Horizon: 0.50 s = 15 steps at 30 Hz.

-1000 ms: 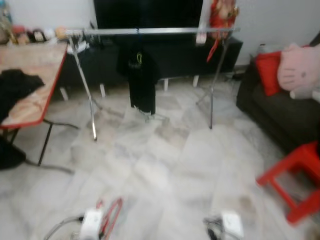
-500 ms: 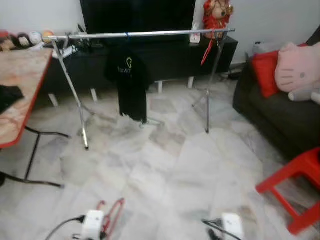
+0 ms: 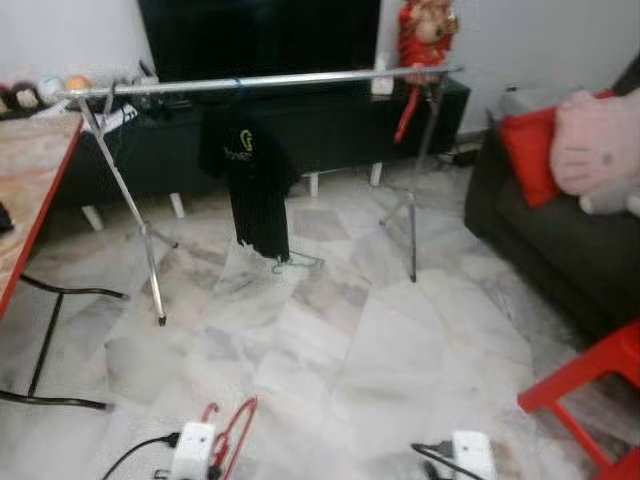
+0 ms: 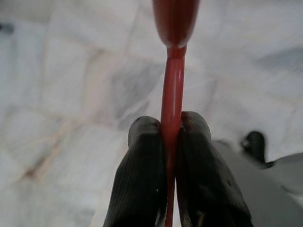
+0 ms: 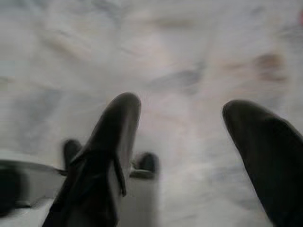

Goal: Hang hanger

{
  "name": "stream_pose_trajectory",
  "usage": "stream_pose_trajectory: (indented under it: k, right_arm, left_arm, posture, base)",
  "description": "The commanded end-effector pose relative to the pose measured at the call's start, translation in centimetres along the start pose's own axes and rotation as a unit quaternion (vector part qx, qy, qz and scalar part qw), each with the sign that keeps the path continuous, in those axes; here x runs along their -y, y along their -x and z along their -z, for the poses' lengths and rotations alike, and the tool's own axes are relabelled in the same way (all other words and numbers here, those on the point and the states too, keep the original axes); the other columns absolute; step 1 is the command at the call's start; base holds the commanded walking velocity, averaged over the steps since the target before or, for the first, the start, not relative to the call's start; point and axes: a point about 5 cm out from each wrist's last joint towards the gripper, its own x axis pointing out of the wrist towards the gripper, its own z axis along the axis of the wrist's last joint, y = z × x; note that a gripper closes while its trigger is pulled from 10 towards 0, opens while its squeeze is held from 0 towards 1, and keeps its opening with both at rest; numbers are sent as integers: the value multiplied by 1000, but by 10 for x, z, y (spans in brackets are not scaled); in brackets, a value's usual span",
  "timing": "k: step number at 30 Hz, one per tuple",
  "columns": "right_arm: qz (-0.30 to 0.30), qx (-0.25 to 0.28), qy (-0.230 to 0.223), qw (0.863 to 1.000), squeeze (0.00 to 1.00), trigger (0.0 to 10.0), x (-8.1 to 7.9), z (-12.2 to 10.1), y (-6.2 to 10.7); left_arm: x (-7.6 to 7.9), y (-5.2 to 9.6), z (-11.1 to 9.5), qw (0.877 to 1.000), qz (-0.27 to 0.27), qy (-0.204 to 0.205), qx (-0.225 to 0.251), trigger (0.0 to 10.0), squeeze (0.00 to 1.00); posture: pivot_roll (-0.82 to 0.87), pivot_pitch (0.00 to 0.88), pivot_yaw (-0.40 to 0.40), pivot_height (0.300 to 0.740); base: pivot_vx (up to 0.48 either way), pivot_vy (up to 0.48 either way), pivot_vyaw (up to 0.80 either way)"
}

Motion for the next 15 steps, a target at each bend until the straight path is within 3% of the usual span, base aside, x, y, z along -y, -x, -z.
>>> stream_pose_trajectory:
  k: [1,15]
  right_arm:
    - [17,-11,2,1000,0,10000,14,6,3]
    - [16,-13,6,1000,0,10000,15,7,3]
  left_arm:
    - [9,-2,-8,1000,12,-14,10,10000,0]
    - [11,-2,-7,1000,15,-14,10,10000,0]
  posture:
    - [-57,0,-19,740]
    - [-53,0,-21,740]
  base:
    - [330,0,0]
    - [330,0,0]
